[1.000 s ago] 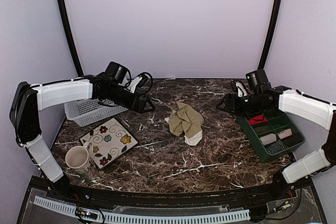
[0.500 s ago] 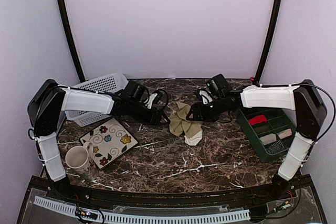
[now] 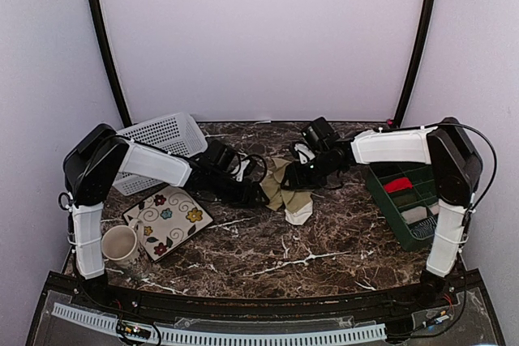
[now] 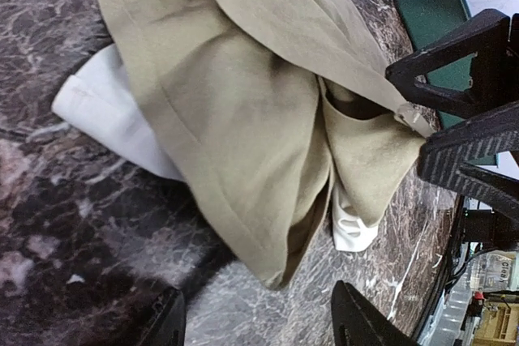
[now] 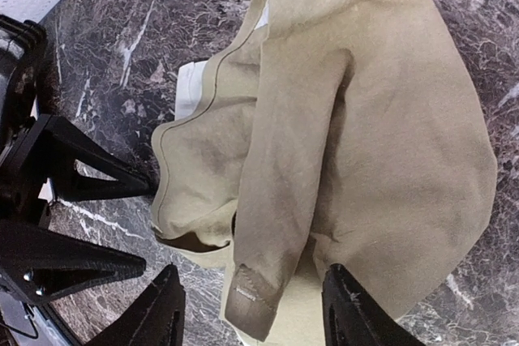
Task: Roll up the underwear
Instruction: Pick up the underwear from the center of the board.
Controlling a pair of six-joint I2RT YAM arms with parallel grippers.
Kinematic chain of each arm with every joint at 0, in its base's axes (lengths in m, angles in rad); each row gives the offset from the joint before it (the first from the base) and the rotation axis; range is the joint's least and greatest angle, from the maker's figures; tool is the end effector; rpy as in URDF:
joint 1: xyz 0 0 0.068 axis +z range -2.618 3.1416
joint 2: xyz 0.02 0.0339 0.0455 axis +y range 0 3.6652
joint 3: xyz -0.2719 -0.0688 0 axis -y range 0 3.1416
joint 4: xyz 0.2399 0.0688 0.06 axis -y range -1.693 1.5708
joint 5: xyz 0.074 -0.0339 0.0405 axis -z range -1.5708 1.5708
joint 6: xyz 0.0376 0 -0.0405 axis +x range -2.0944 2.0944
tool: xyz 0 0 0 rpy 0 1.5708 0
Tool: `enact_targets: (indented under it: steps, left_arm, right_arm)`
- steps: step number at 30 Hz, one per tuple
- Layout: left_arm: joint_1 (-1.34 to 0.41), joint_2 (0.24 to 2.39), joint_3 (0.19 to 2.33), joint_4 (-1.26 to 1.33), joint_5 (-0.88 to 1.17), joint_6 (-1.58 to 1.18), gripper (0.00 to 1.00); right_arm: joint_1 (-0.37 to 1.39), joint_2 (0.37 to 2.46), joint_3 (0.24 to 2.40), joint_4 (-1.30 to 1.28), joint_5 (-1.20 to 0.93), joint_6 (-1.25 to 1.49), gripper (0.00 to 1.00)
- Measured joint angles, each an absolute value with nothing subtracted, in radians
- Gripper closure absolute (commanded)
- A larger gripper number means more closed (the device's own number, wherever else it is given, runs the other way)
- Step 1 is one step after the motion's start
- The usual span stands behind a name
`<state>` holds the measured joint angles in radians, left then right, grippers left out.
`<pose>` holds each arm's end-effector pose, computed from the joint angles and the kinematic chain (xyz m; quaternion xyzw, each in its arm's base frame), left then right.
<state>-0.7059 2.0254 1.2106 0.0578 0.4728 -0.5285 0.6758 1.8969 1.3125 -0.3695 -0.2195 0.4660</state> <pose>0.3129 -0.2892 0.1506 0.1714 0.8811 -0.3981 0.1893 0.3103 0.2593 0.1985 -0.1322 0.9384 0.2509 0.1975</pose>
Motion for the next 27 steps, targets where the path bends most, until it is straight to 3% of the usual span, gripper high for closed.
enact_targets:
  steps: [3, 5, 6, 7, 8, 10, 17, 24, 27]
  left_arm:
    - [-0.719, 2.042, 1.211, 0.096, 0.492, -0.537, 0.42]
    - [-0.723, 2.052, 1.211, 0.116, 0.501, -0.542, 0.5]
    - [-0.725, 2.058, 1.211, 0.127, 0.508, -0.546, 0.58]
    - [-0.725, 2.064, 1.211, 0.134, 0.513, -0.547, 0.76]
    - [-0.725, 2.07, 1.211, 0.144, 0.521, -0.55, 0.87]
    - [-0.725, 2.082, 1.211, 0.151, 0.53, -0.548, 0.98]
    - [-0.725, 2.044, 1.198, 0.112, 0.537, -0.505, 1.0]
    - [-0.725, 1.801, 1.161, -0.007, 0.506, -0.383, 1.0]
    - [-0.725, 1.697, 1.163, -0.072, 0.529, -0.312, 1.0]
  right_arm:
    - [0.682, 1.909, 1.313, -0.377, -0.216, 0.463, 0.54]
    - [0.683, 1.914, 1.314, -0.382, -0.213, 0.46, 0.65]
    - [0.684, 1.915, 1.314, -0.39, -0.208, 0.467, 0.7]
    - [0.684, 1.915, 1.314, -0.393, -0.207, 0.464, 0.77]
    - [0.684, 1.915, 1.316, -0.398, -0.204, 0.464, 0.83]
    - [0.684, 1.915, 1.317, -0.404, -0.197, 0.463, 1.0]
    - [0.68, 1.822, 1.312, -0.47, -0.137, 0.453, 1.0]
    - [0.642, 1.451, 1.233, -0.547, -0.049, 0.449, 1.0]
    - [0.627, 1.382, 1.233, -0.589, -0.017, 0.446, 1.0]
